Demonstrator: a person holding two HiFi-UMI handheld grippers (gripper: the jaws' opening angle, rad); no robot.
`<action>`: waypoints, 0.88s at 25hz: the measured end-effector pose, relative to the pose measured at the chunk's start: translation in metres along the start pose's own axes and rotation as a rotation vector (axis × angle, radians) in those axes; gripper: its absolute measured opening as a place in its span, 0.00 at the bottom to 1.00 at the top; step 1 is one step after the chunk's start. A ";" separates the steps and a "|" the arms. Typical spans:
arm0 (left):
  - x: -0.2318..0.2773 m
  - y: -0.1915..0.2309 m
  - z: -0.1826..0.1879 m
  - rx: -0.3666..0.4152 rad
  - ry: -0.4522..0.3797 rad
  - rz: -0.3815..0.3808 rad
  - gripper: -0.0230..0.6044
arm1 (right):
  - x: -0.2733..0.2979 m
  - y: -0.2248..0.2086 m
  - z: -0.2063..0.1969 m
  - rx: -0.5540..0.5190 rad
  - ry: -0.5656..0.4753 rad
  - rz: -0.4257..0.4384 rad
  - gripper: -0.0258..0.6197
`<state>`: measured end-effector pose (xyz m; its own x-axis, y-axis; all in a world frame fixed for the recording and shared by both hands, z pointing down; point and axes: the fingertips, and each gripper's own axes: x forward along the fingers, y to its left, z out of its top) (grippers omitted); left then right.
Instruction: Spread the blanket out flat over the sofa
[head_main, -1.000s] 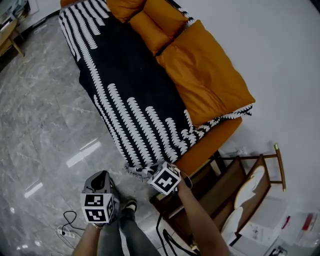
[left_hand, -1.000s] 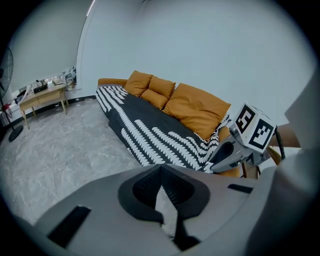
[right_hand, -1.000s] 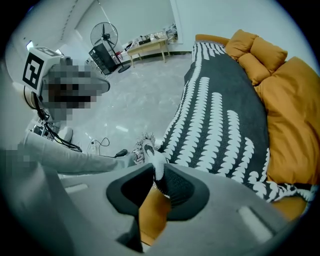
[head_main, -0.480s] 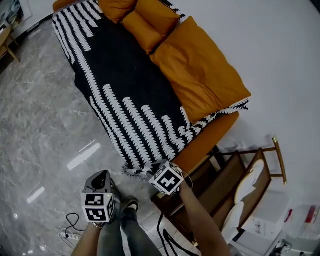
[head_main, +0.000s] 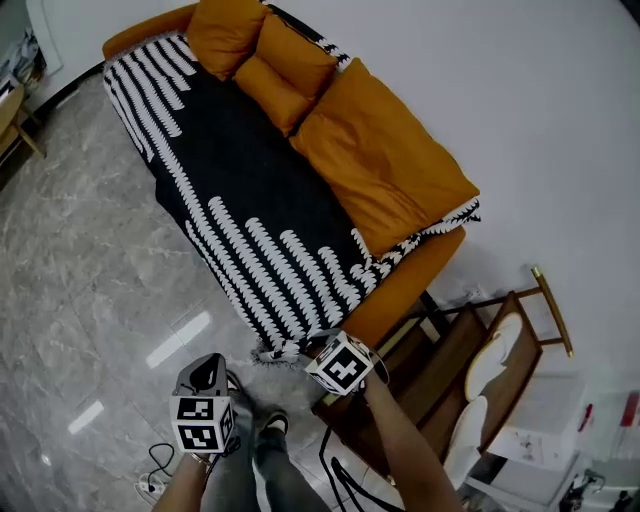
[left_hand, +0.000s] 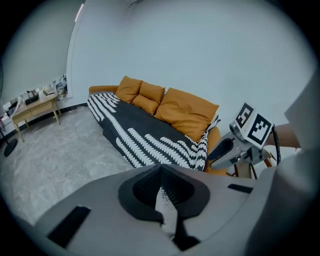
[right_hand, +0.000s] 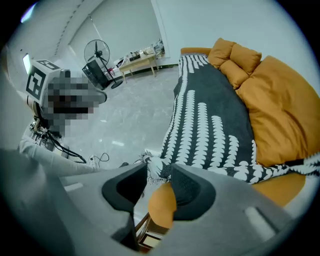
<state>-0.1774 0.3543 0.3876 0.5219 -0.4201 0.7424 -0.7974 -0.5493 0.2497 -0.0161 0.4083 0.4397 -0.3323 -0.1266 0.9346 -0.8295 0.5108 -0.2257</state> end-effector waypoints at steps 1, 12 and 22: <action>-0.007 -0.001 0.003 -0.001 -0.004 0.001 0.04 | -0.006 0.002 -0.001 0.012 -0.007 -0.007 0.24; -0.072 -0.014 0.053 0.029 -0.072 -0.004 0.04 | -0.099 0.026 0.012 0.135 -0.229 -0.170 0.22; -0.148 -0.033 0.133 0.065 -0.216 0.009 0.04 | -0.229 0.009 0.015 0.386 -0.496 -0.492 0.15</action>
<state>-0.1880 0.3385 0.1864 0.5733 -0.5661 0.5923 -0.7848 -0.5872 0.1984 0.0463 0.4292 0.2195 0.0264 -0.6712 0.7408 -0.9996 -0.0210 0.0166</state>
